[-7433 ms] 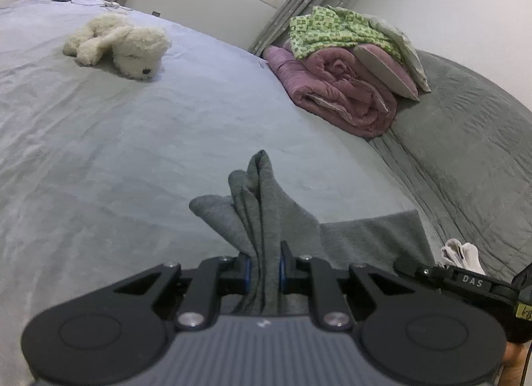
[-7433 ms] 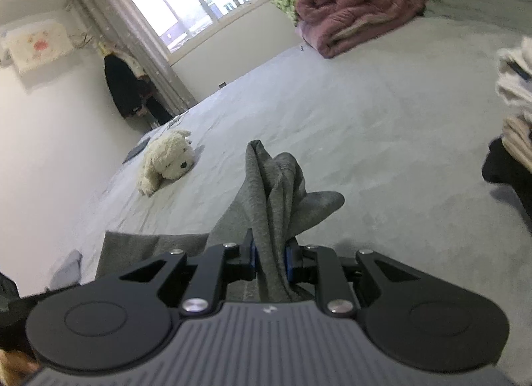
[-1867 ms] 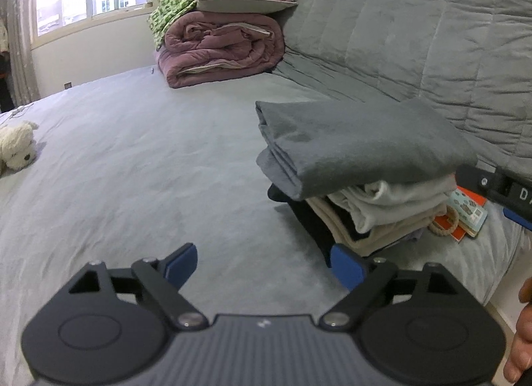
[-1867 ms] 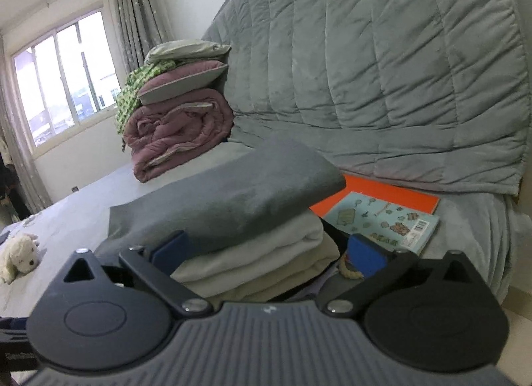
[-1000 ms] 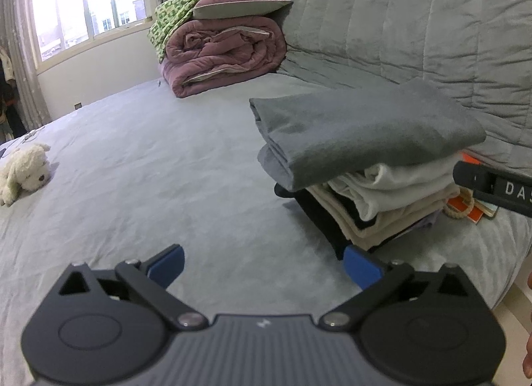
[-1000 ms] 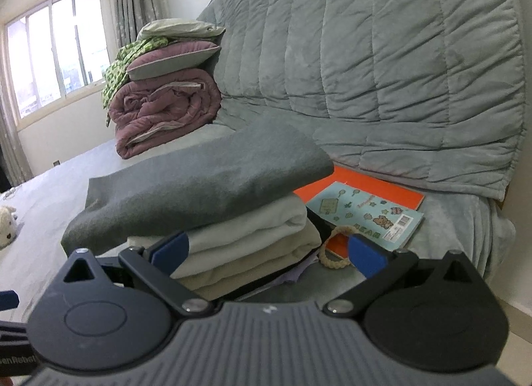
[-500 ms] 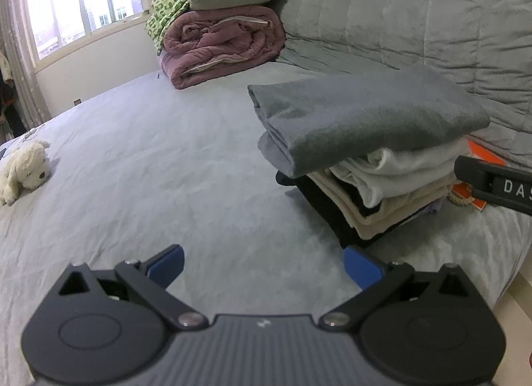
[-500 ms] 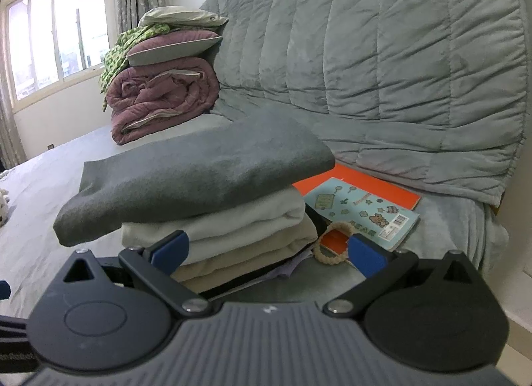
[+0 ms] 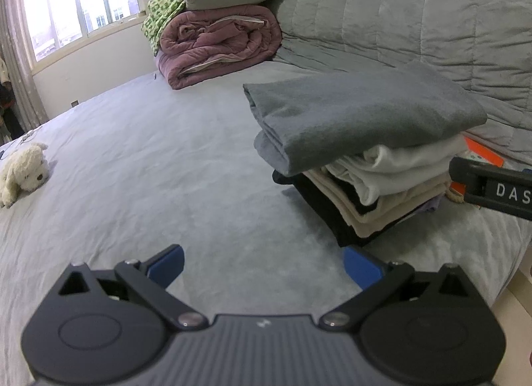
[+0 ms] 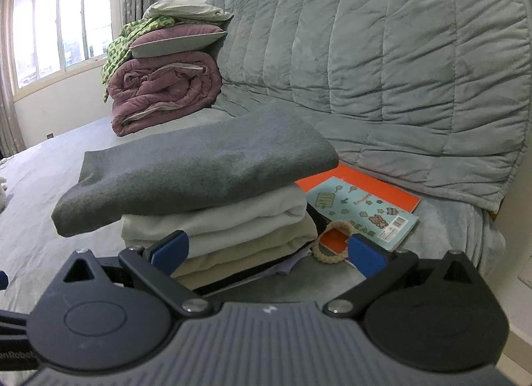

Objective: Fold clothes

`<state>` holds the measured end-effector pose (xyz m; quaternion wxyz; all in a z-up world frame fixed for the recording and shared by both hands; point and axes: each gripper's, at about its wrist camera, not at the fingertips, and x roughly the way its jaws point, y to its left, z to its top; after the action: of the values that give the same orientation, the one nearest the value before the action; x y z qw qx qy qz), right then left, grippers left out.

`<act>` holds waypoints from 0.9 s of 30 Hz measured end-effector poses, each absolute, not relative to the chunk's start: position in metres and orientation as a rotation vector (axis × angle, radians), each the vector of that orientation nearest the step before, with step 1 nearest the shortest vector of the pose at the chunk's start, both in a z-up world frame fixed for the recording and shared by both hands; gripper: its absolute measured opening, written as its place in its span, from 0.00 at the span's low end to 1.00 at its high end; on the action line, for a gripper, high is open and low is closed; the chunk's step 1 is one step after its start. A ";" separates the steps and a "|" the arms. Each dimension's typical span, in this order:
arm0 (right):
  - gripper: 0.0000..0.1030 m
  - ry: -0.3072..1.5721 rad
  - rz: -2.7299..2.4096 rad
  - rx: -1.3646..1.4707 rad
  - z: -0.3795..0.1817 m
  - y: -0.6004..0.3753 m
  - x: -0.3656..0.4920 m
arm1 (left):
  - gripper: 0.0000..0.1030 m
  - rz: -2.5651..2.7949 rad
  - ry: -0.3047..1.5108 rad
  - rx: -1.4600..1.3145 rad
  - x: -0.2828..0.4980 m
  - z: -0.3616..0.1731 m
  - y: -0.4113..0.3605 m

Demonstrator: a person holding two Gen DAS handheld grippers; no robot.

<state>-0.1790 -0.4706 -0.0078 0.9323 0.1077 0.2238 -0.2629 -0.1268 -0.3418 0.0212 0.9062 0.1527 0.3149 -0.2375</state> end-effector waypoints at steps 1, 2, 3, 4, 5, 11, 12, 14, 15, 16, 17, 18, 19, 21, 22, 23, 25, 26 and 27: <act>1.00 0.460 -0.539 0.221 -0.008 -0.471 -0.179 | 0.99 -0.490 0.650 0.315 -0.127 0.021 -0.342; 1.00 0.463 -0.541 0.220 -0.009 -0.471 -0.179 | 0.99 -0.491 0.649 0.315 -0.127 0.022 -0.342; 1.00 0.473 -0.548 0.215 -0.009 -0.471 -0.178 | 0.99 -0.493 0.649 0.314 -0.127 0.021 -0.342; 1.00 0.484 -0.556 0.210 -0.010 -0.471 -0.177 | 0.99 -0.494 0.649 0.312 -0.128 0.021 -0.342; 1.00 0.494 -0.563 0.205 -0.011 -0.471 -0.176 | 0.99 -0.495 0.649 0.310 -0.128 0.021 -0.342; 1.00 0.514 -0.572 0.192 -0.014 -0.470 -0.175 | 0.99 -0.497 0.651 0.307 -0.128 0.020 -0.343; 1.00 0.513 -0.570 0.194 -0.014 -0.470 -0.175 | 0.99 -0.498 0.650 0.308 -0.128 0.020 -0.343; 1.00 0.518 -0.572 0.193 -0.015 -0.470 -0.174 | 0.99 -0.502 0.647 0.308 -0.129 0.020 -0.343; 1.00 0.521 -0.572 0.192 -0.015 -0.470 -0.174 | 0.99 -0.503 0.645 0.307 -0.129 0.021 -0.343; 1.00 0.523 -0.573 0.191 -0.015 -0.470 -0.174 | 0.99 -0.504 0.644 0.305 -0.129 0.021 -0.343; 1.00 0.526 -0.574 0.190 -0.015 -0.470 -0.173 | 0.99 -0.505 0.643 0.302 -0.130 0.021 -0.343; 1.00 0.528 -0.575 0.189 -0.015 -0.469 -0.173 | 0.99 -0.506 0.644 0.299 -0.130 0.021 -0.343; 1.00 0.531 -0.576 0.188 -0.016 -0.469 -0.173 | 0.99 -0.507 0.644 0.298 -0.130 0.021 -0.342; 1.00 0.532 -0.577 0.188 -0.016 -0.469 -0.173 | 0.99 -0.513 0.640 0.300 -0.130 0.020 -0.342; 1.00 0.532 -0.577 0.189 -0.015 -0.469 -0.173 | 0.99 -0.515 0.638 0.302 -0.130 0.020 -0.343; 1.00 0.532 -0.577 0.190 -0.015 -0.469 -0.173 | 0.99 -0.517 0.636 0.304 -0.131 0.020 -0.343; 1.00 0.536 -0.576 0.191 -0.016 -0.469 -0.173 | 0.99 -0.518 0.637 0.307 -0.131 0.019 -0.343; 1.00 0.537 -0.575 0.190 -0.016 -0.469 -0.173 | 0.99 -0.520 0.638 0.307 -0.131 0.019 -0.343; 1.00 0.538 -0.575 0.189 -0.016 -0.469 -0.173 | 0.99 -0.522 0.639 0.306 -0.131 0.019 -0.344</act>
<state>-0.1728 -0.4693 -0.0159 0.9191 0.0919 0.2616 -0.2798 -0.1310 -0.3436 0.0186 0.9048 0.1480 0.3092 -0.2527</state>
